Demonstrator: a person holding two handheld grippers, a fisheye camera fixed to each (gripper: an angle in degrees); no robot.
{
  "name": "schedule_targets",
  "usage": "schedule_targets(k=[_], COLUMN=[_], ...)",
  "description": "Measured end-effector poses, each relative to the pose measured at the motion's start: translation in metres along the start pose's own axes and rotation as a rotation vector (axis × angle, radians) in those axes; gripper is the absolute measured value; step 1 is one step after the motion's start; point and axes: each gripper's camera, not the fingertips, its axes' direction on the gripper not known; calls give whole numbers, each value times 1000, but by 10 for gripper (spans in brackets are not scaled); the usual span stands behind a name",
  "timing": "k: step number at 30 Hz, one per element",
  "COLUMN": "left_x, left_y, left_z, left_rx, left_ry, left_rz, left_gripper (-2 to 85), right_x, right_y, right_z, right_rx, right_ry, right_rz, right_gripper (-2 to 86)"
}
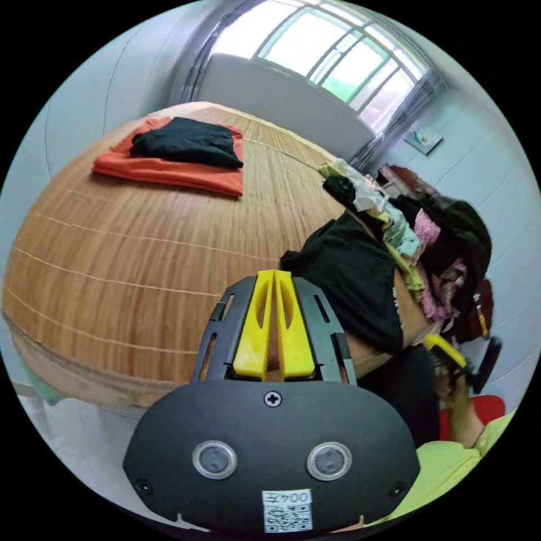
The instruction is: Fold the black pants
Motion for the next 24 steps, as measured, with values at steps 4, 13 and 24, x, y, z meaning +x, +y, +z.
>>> schedule_targets(k=[4,13,24], left_x=[42,65,66], left_y=[3,-6,-2], left_z=[23,27,17], left_rx=[-112,-143,-77], left_ry=[-242,-223,-175], left_rz=[206,288,310], left_gripper=[3,3,4], right_x=[-24,-67,-68], right_y=[-48,-56,-34], right_z=[25,114,115], right_rx=[-65,-385,-230], right_ry=[41,113,155], right_rz=[-163,-410,-341], right_gripper=[-7,-7,-3])
